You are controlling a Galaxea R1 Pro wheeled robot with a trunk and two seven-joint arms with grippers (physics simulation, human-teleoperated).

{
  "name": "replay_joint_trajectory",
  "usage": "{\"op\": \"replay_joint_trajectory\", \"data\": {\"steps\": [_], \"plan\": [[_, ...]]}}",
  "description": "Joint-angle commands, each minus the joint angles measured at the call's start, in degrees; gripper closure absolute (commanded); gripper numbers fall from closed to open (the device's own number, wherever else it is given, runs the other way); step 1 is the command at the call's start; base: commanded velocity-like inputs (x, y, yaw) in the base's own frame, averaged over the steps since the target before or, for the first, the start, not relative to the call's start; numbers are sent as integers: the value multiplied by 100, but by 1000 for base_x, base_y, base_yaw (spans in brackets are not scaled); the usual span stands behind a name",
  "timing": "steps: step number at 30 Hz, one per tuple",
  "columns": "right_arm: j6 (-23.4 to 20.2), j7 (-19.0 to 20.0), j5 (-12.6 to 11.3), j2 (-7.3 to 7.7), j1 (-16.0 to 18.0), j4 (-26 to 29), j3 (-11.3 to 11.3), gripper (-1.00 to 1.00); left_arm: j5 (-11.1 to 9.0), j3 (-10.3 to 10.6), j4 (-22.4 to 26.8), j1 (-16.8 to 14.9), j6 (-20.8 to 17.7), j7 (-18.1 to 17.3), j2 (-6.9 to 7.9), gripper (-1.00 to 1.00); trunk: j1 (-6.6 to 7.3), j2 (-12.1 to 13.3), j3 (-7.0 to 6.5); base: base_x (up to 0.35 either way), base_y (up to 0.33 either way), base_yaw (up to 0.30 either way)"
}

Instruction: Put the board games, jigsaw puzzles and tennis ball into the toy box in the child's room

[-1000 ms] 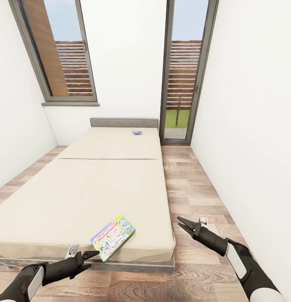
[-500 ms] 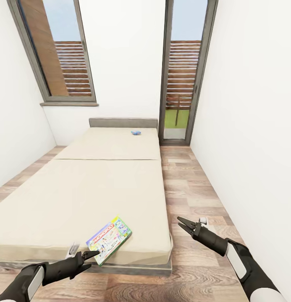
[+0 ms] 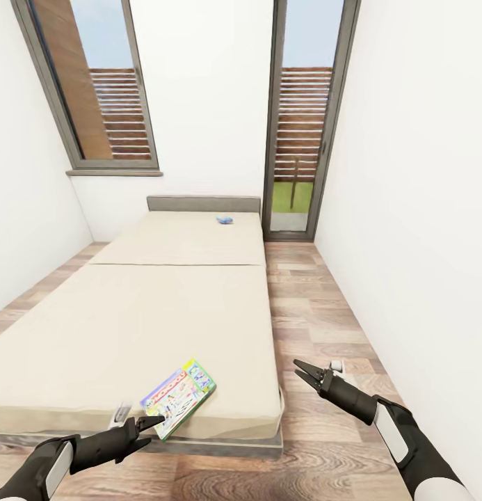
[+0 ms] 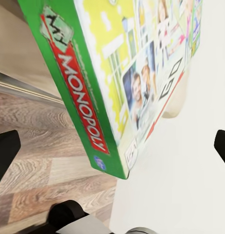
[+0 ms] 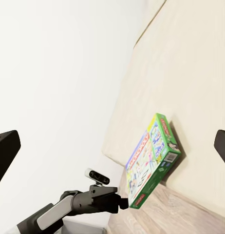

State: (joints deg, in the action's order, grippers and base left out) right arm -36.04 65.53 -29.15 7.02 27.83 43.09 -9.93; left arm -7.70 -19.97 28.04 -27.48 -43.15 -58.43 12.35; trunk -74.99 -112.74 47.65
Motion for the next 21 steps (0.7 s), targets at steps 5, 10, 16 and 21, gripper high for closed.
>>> {"op": "replay_joint_trajectory", "data": {"steps": [5, 10, 16, 21], "plan": [[-43, 4, -29, 1, 3, -2, -1, -100, -12, -14, -1, -3, -35, -10, 2, -100, 1, -2, 5, 0, -41, 0], [-43, 4, -29, 1, 3, -2, -1, -100, -12, -15, -1, -3, -35, -10, 4, -100, 1, -2, 5, 0, -11, 0], [-43, 4, -29, 1, 3, -2, -1, -100, -12, -15, -1, -3, -35, -10, 4, -100, 1, -2, 5, 0, -3, 0], [-43, 4, -29, 1, 3, -2, -1, -100, -12, -15, -1, -3, -35, -9, 4, -100, 1, -2, 5, 0, 0, 0]]}}
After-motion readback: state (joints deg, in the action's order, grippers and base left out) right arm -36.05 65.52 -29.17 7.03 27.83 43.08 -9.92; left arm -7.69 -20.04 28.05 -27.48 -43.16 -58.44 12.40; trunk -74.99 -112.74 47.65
